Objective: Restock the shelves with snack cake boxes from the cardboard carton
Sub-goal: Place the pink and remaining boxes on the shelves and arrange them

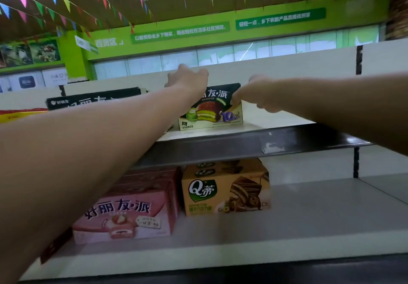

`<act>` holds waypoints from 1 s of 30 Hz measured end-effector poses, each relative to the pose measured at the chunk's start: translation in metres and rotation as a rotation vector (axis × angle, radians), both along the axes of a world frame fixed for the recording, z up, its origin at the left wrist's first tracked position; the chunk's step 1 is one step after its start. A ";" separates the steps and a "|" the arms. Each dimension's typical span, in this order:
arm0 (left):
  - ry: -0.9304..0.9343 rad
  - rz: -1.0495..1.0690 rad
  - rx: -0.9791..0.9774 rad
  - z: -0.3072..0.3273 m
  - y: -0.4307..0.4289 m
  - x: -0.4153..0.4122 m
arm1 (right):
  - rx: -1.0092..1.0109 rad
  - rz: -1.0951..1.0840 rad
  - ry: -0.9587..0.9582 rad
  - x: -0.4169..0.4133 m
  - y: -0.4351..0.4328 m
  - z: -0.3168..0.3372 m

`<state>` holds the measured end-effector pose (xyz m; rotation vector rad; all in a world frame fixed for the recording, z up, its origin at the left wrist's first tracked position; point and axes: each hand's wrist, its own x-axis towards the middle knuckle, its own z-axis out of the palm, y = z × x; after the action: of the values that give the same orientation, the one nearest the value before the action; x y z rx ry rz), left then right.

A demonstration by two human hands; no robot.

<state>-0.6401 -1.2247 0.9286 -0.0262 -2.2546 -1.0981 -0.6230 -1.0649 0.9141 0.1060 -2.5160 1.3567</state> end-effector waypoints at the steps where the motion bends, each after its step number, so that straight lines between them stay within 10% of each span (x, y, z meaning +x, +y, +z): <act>1: 0.021 -0.024 -0.006 0.001 0.001 0.005 | 0.012 -0.013 0.019 0.007 -0.003 0.001; 30: 0.326 -0.511 -0.079 -0.122 -0.122 0.213 | 0.697 0.083 0.545 0.181 -0.087 -0.137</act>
<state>-0.4273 -1.3465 0.8071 -0.7932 -2.0369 -1.1516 -0.4421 -1.1522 0.7771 0.6264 -2.3767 0.3317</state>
